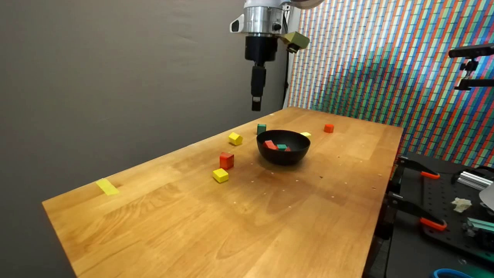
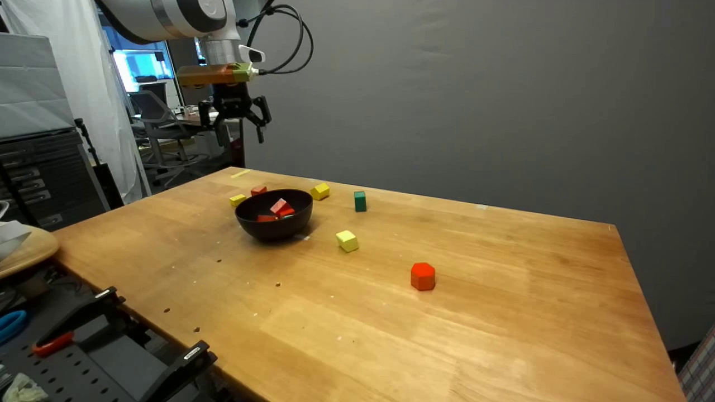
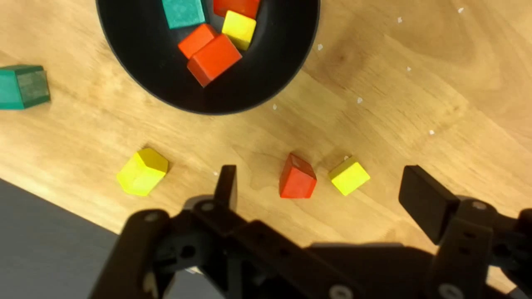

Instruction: Put all the blocks on the table in the black bowl

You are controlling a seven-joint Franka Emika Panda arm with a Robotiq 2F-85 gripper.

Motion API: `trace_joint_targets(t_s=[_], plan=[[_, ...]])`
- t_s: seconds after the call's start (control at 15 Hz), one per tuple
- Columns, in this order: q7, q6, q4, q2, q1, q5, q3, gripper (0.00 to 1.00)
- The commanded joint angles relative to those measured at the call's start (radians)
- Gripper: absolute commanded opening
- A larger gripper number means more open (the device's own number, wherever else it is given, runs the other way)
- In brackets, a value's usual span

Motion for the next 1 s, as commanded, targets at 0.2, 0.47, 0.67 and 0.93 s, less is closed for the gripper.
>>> trace_joint_targets(t_s=[0.2, 0.47, 0.67, 0.93], plan=[[-0.001, -0.005, 0.002, 0.007, 0.015, 0.004, -0.013, 1.0], [0.055, 0.049, -0.015, 0.066, -0.004, 0.1, -0.023, 1.0], [0.067, 0.138, 0.046, 0.168, -0.011, 0.148, -0.027, 1.0], [0.122, 0.252, 0.149, 0.294, 0.026, 0.114, -0.038, 1.0]])
